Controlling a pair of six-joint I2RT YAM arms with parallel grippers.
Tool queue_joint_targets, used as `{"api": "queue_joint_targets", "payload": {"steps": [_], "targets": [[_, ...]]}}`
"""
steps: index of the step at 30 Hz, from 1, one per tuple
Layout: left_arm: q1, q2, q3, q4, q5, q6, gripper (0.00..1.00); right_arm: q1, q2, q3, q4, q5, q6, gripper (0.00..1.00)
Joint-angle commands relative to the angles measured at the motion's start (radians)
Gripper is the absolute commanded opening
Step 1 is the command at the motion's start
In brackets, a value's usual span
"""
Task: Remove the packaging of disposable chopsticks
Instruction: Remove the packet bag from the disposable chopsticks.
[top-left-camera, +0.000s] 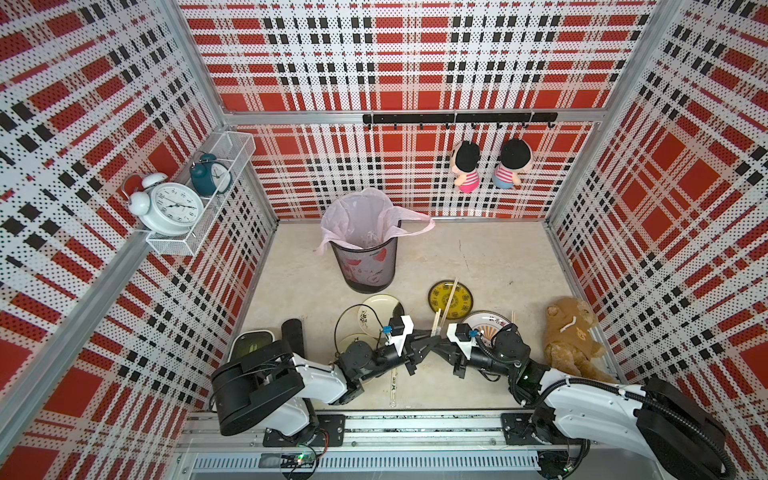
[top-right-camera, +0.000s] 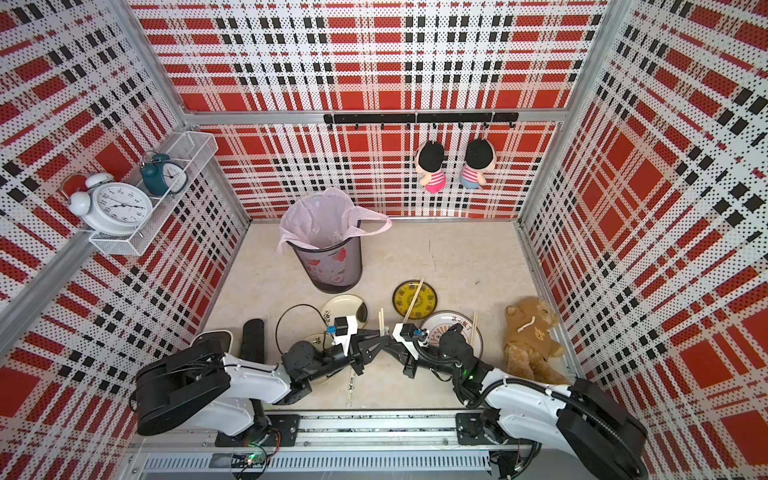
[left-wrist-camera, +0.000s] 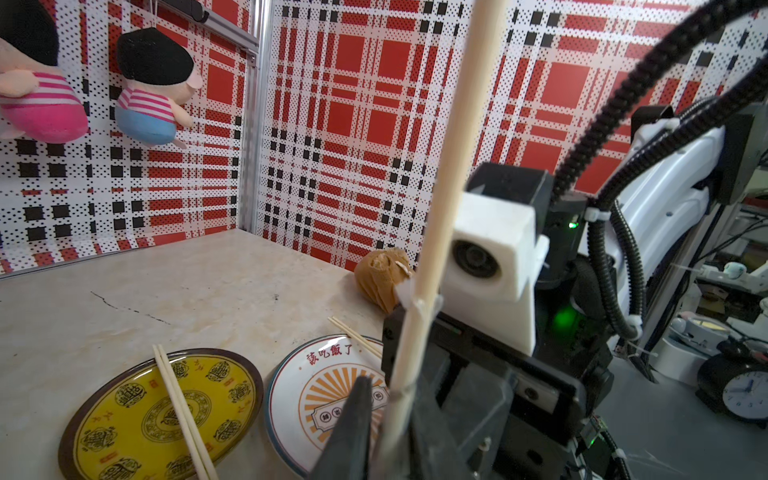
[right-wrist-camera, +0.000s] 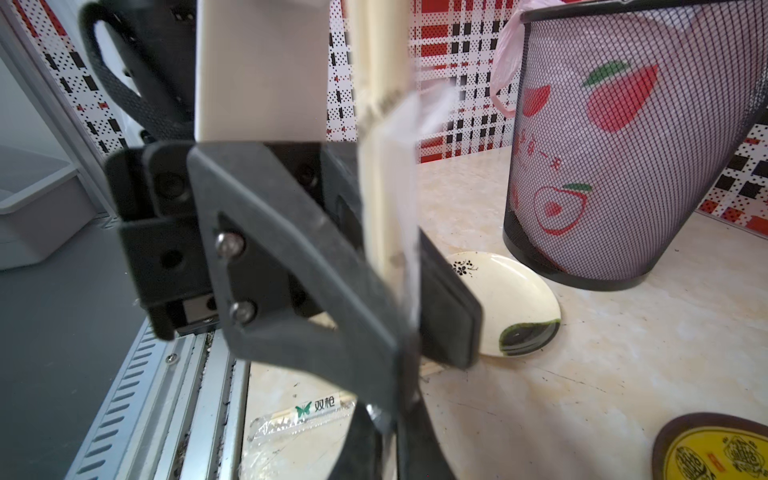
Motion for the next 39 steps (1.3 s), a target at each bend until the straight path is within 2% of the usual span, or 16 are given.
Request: {"api": "queue_joint_targets", "payload": {"steps": [1,8,14,23,28,36,37,39], "targets": [[-0.025,0.0,-0.005,-0.145,0.051,-0.001,0.29,0.004,-0.043,0.02,0.143,0.001,-0.026,0.0],[-0.026,-0.045,0.03,-0.14,0.062,-0.008,0.41,0.003,-0.03,0.008,0.154,0.006,-0.021,0.0],[-0.021,-0.105,0.053,-0.154,0.026,0.02,0.6,0.003,-0.043,0.004,0.13,0.004,-0.027,0.0],[0.0,-0.206,0.091,-0.202,-0.081,0.043,0.63,0.004,-0.078,-0.005,0.085,-0.007,-0.033,0.0],[0.028,-0.224,0.108,-0.202,-0.063,0.041,0.63,0.003,-0.057,0.007,0.073,-0.023,-0.033,0.0],[0.043,-0.23,0.124,-0.205,-0.014,0.048,0.48,0.004,-0.037,0.019,0.06,-0.023,-0.033,0.0],[0.043,-0.227,0.124,-0.205,-0.009,0.048,0.42,0.004,-0.036,0.021,0.056,-0.022,-0.033,0.0],[0.044,-0.224,0.121,-0.205,-0.005,0.046,0.24,0.004,-0.031,0.024,0.056,-0.02,-0.034,0.0]]}}
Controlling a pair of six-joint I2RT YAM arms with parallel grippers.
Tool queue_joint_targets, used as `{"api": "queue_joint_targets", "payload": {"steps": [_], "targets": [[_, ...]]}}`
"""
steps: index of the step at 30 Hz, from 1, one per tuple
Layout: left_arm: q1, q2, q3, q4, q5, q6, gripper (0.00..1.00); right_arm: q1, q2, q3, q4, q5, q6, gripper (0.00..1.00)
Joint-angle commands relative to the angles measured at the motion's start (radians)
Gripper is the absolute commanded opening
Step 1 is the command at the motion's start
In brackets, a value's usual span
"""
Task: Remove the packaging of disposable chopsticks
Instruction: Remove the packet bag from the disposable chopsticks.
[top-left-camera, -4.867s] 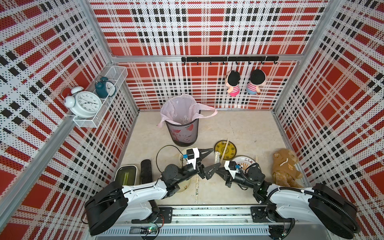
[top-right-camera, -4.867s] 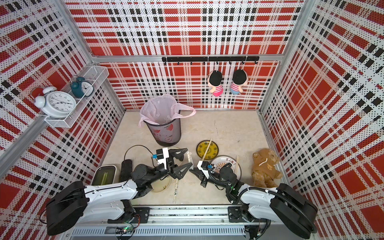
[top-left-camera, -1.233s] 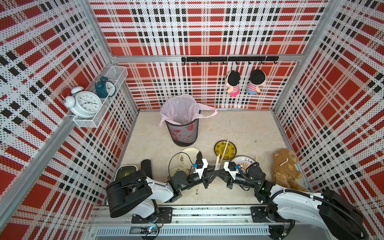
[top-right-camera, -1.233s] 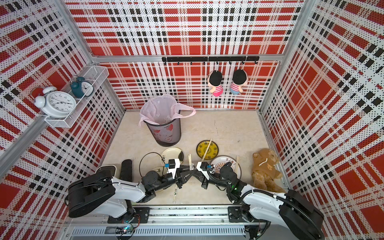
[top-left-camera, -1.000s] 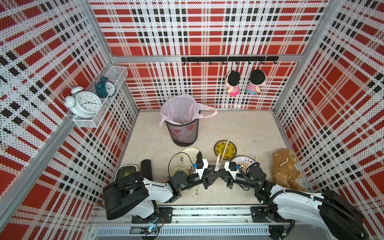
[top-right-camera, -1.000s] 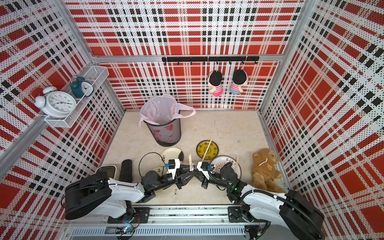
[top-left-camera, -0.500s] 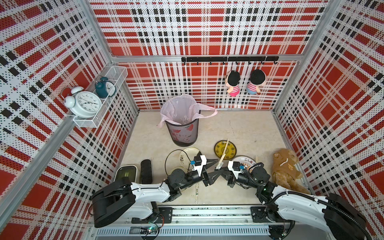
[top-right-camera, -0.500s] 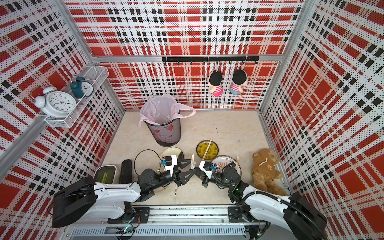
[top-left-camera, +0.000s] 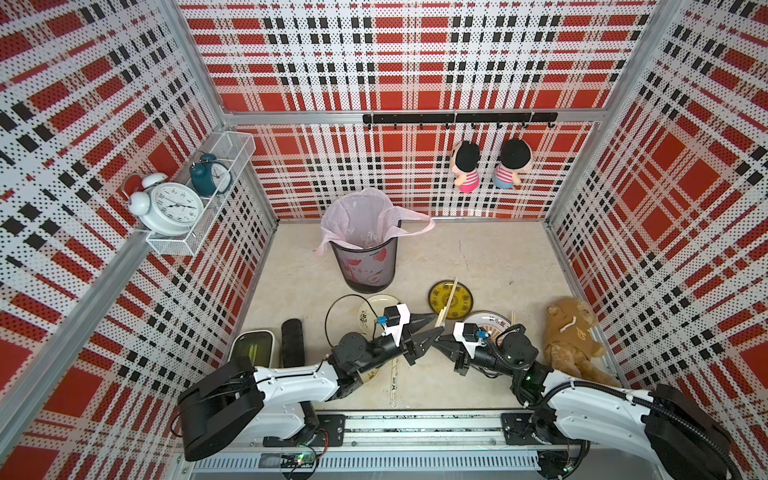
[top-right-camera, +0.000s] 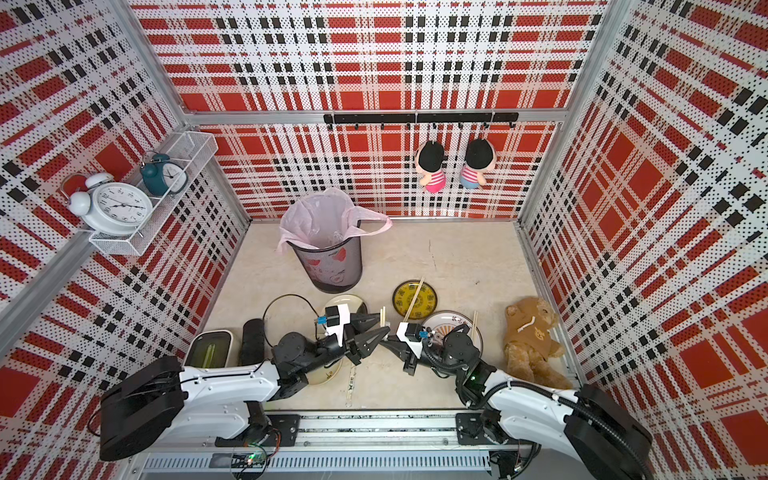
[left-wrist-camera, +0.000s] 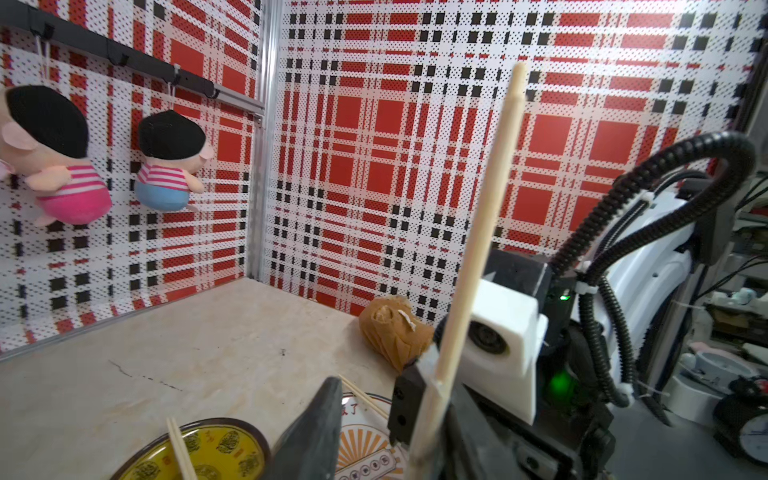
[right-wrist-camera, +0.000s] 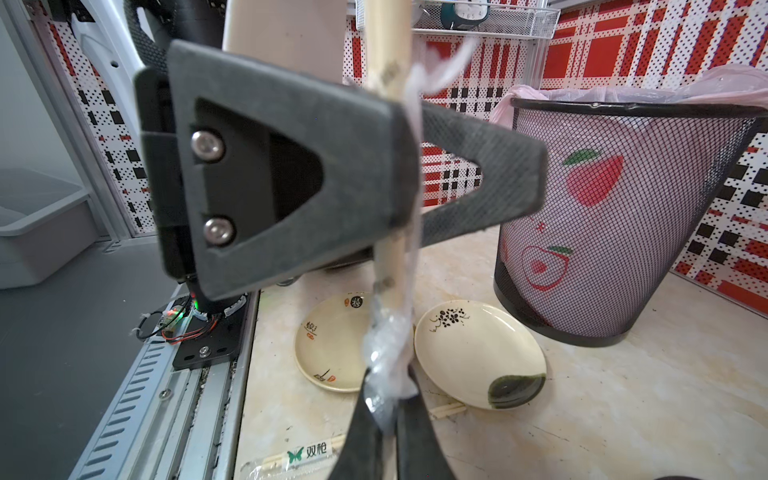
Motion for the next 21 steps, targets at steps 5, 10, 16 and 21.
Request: {"api": "queue_joint_targets", "payload": {"steps": [5,10,16,21], "targets": [[0.008,0.001,0.008,-0.008,0.02,0.005,0.08,0.004,0.011,0.024,0.015,-0.019,-0.012,0.0],[0.007,0.033,-0.016,-0.014,0.023,-0.015,0.09,0.003,-0.011,0.027,0.032,-0.032,0.003,0.0],[-0.083,0.089,-0.058,0.082,-0.013,-0.048,0.15,0.002,-0.037,0.046,0.031,-0.037,0.009,0.0],[-0.092,0.108,-0.088,0.082,-0.072,-0.043,0.13,0.002,-0.056,0.053,0.028,-0.038,0.022,0.0]]}}
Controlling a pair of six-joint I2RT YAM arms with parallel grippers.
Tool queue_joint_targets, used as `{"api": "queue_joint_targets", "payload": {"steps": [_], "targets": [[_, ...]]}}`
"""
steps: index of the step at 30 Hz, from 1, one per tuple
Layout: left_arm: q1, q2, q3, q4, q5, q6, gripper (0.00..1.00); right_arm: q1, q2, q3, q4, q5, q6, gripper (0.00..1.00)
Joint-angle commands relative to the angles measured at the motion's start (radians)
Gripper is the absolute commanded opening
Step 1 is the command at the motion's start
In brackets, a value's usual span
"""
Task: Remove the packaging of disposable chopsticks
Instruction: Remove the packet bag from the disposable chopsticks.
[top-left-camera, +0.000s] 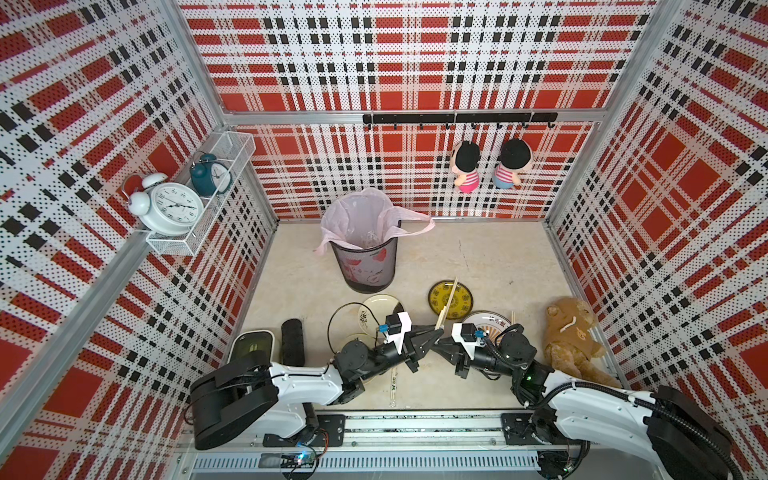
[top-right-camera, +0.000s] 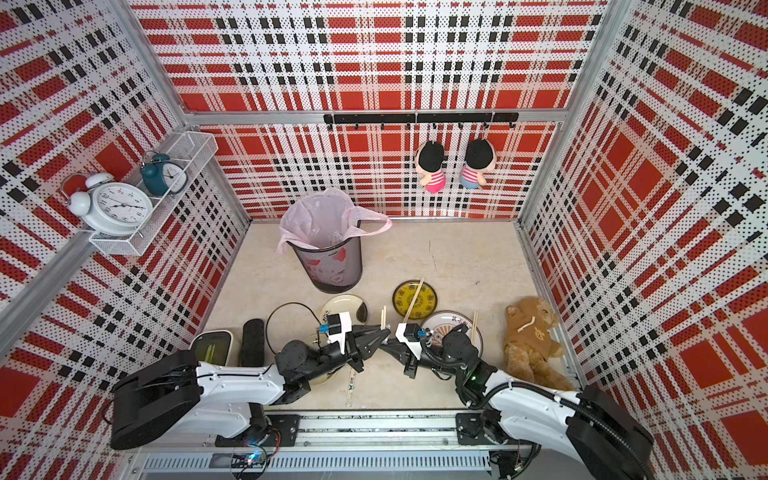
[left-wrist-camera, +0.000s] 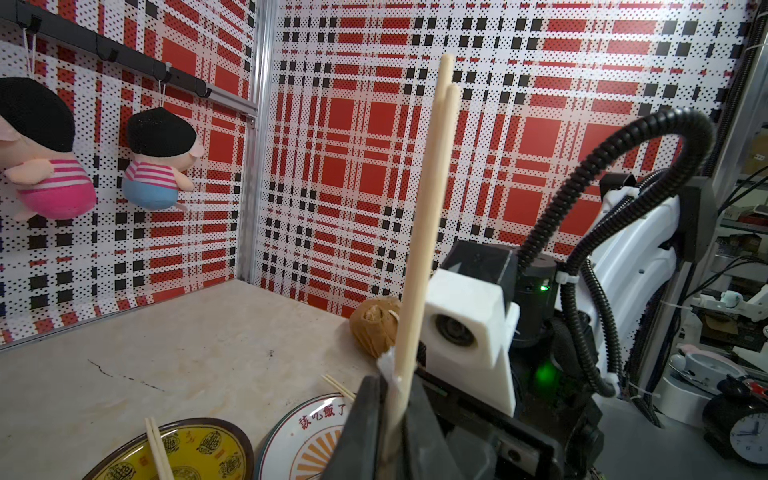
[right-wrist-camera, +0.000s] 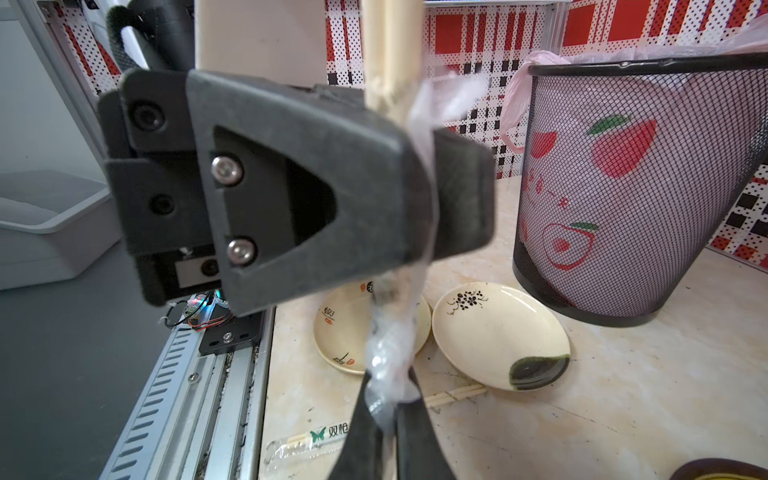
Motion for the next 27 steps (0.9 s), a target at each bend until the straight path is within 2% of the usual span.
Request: {"api": "queue_joint_targets", "payload": {"steps": [1,13,15,19,22,25,26,27], "targets": [[-0.02,0.028,-0.049,-0.06,-0.013,-0.029,0.12,0.003,-0.037,0.052,0.088,-0.007,-0.017,0.0],[-0.021,0.083,-0.077,-0.061,0.035,-0.039,0.16,0.003,-0.049,0.07,0.079,-0.008,-0.018,0.0],[-0.021,0.089,-0.08,-0.06,0.036,-0.041,0.13,0.003,-0.047,0.073,0.077,-0.008,-0.02,0.0],[-0.024,0.102,-0.08,-0.057,0.068,-0.044,0.13,0.003,-0.036,0.076,0.078,-0.007,-0.024,0.0],[-0.025,0.1,-0.077,-0.055,0.062,-0.038,0.01,0.003,-0.014,0.078,0.063,-0.01,-0.027,0.0],[-0.014,0.09,-0.076,-0.052,0.064,-0.035,0.0,0.003,0.016,0.065,0.06,-0.013,-0.016,0.0],[-0.009,0.087,-0.078,-0.047,0.066,-0.035,0.0,0.003,0.02,0.057,0.063,-0.007,-0.013,0.02],[0.001,0.084,-0.079,-0.044,0.07,-0.036,0.0,0.003,0.021,0.049,0.062,0.004,-0.008,0.26]]}}
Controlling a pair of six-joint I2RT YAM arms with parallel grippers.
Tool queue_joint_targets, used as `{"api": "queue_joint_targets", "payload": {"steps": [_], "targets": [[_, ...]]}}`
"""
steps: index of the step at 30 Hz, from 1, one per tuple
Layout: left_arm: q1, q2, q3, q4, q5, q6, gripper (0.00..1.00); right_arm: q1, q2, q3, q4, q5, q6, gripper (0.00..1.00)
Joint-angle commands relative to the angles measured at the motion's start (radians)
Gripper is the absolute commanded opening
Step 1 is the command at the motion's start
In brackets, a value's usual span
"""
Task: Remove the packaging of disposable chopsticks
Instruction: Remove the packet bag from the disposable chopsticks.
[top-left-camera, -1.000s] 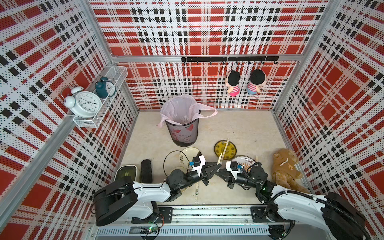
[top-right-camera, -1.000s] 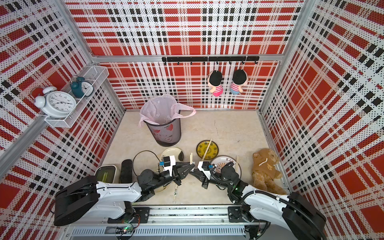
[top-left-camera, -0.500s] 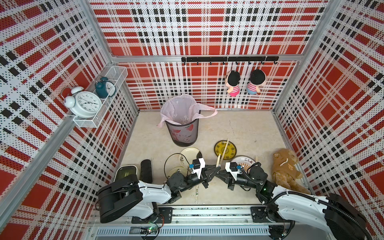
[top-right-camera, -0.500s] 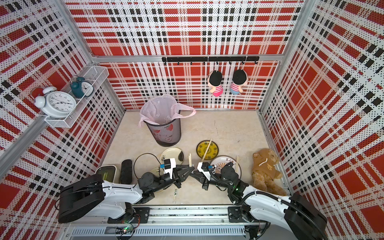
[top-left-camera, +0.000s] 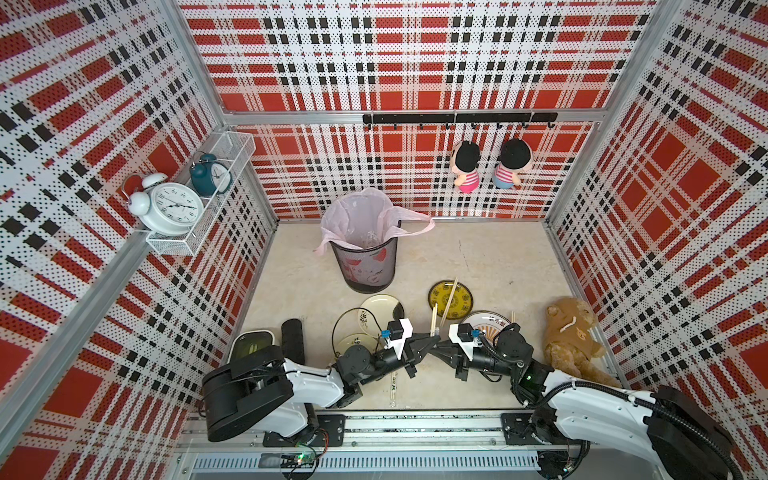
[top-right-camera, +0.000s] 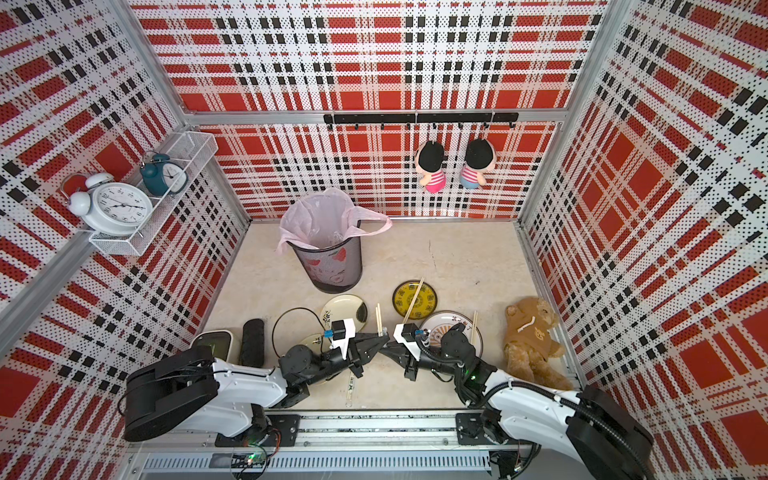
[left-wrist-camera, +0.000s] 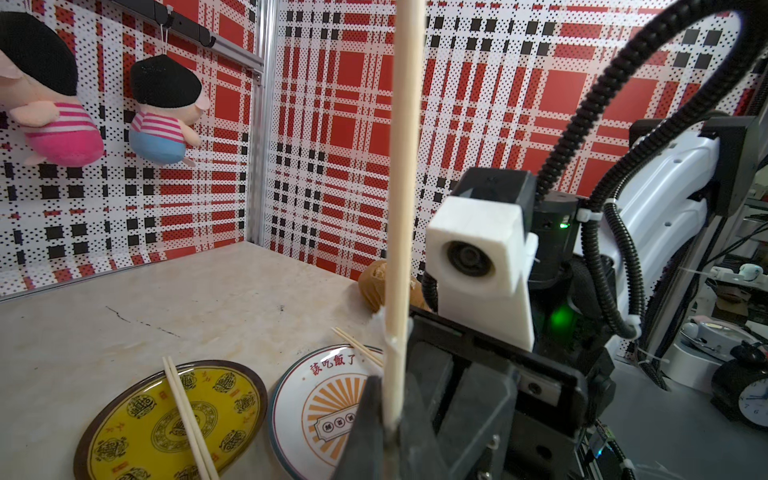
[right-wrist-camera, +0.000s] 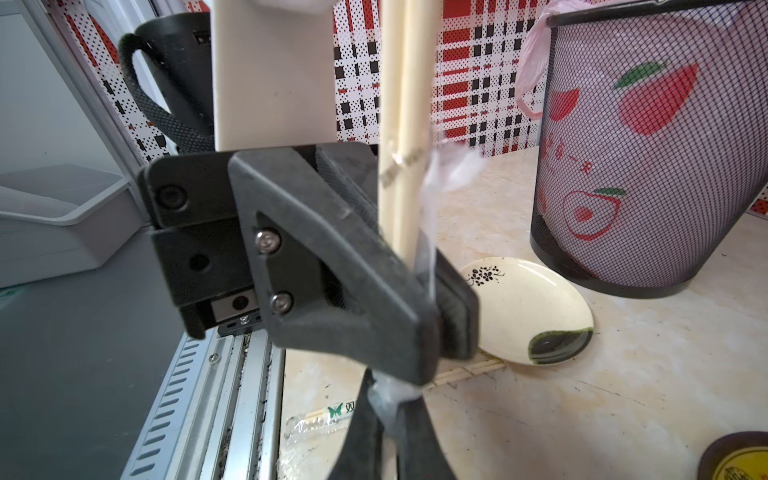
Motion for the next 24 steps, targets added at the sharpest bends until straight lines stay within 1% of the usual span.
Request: {"api": "queue_joint_targets", "payload": {"steps": [1,4,5,7,8,12,16,18,21,23,24], "targets": [[0.011,0.009,-0.02,-0.081,0.074,-0.042,0.0,0.003,0.004,0.033,0.12,0.038,-0.032,0.45],[0.056,0.009,-0.025,-0.053,0.13,-0.065,0.0,0.003,-0.017,0.026,0.089,0.073,-0.011,0.91],[0.065,0.008,-0.028,-0.046,0.139,-0.067,0.0,0.003,-0.026,0.027,0.076,0.092,-0.002,1.0],[0.072,-0.003,-0.036,-0.044,0.133,-0.059,0.0,-0.001,-0.055,0.033,0.049,0.135,0.008,1.0],[0.075,-0.009,-0.037,-0.053,0.13,-0.055,0.0,-0.008,-0.066,0.038,0.04,0.131,0.011,1.0],[0.09,-0.038,-0.053,-0.076,0.132,-0.051,0.0,-0.05,-0.112,0.062,0.032,0.06,0.034,1.0],[0.094,-0.081,-0.071,-0.102,0.132,-0.051,0.0,-0.089,-0.121,0.116,-0.026,0.027,0.033,1.0],[0.092,-0.1,-0.076,-0.116,0.132,-0.048,0.0,-0.101,-0.112,0.136,-0.034,-0.005,0.033,0.97],[0.089,-0.113,-0.076,-0.138,0.132,-0.045,0.0,-0.104,-0.097,0.154,-0.034,-0.054,0.03,0.86],[0.088,-0.11,-0.072,-0.145,0.13,-0.043,0.0,-0.104,-0.088,0.161,-0.031,-0.091,0.028,0.72],[0.088,-0.108,-0.07,-0.147,0.13,-0.043,0.0,-0.105,-0.085,0.164,-0.027,-0.107,0.029,0.68]]}}
